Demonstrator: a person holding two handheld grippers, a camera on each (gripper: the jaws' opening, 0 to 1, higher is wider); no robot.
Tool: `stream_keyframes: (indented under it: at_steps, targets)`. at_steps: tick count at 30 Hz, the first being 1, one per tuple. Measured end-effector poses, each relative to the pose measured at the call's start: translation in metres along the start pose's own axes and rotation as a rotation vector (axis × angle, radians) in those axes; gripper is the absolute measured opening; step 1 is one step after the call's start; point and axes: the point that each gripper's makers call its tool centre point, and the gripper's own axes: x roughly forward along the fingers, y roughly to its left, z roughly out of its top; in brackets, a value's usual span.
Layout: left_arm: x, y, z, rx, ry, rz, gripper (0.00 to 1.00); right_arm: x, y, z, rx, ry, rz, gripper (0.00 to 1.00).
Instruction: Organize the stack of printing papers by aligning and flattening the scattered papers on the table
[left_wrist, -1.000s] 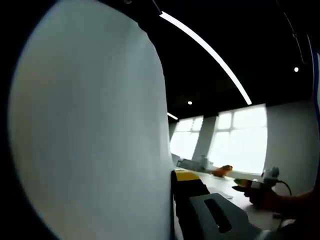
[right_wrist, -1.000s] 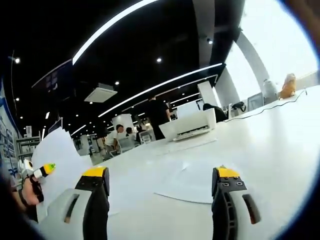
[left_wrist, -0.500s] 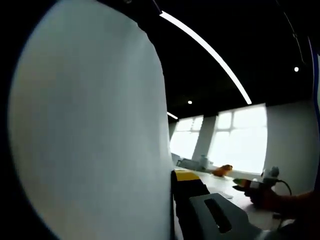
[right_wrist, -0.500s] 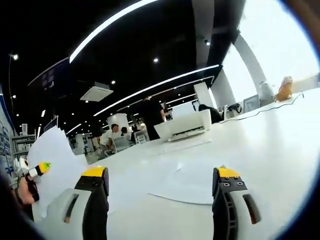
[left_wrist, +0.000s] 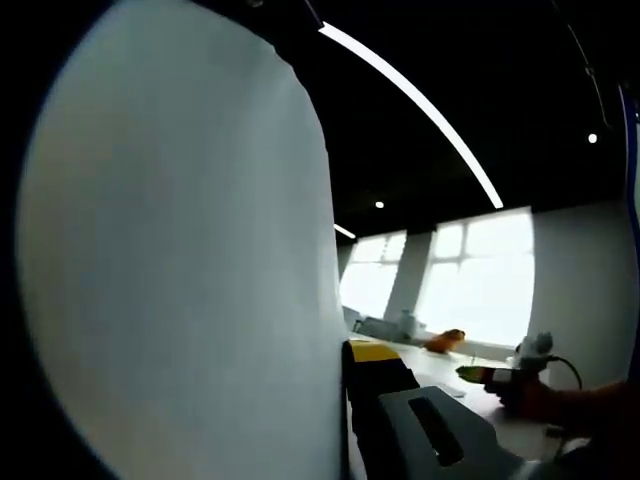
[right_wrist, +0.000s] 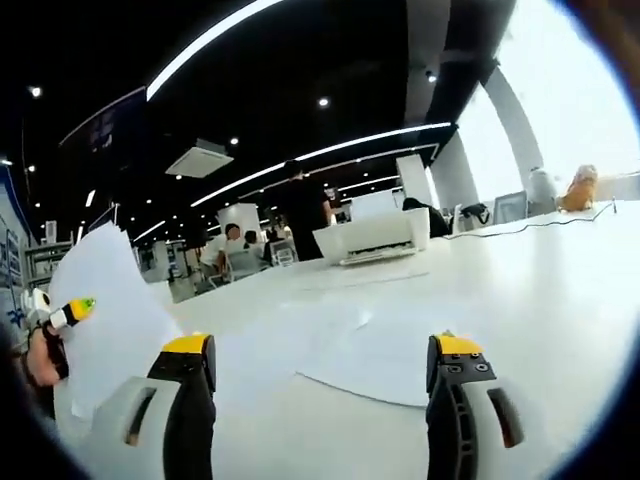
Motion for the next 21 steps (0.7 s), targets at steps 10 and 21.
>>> stream_keyframes:
  at_steps: [10,21]
  targets:
    - [0.000,0.000,0.000,0.000,-0.001,0.001,0.06,0.024,0.007,-0.014,-0.076,0.087,0.044,0.84]
    - [0.001,0.000,0.000,0.002,0.000,0.001,0.06,0.043,0.009,0.001,-0.062,0.030,0.106,0.83]
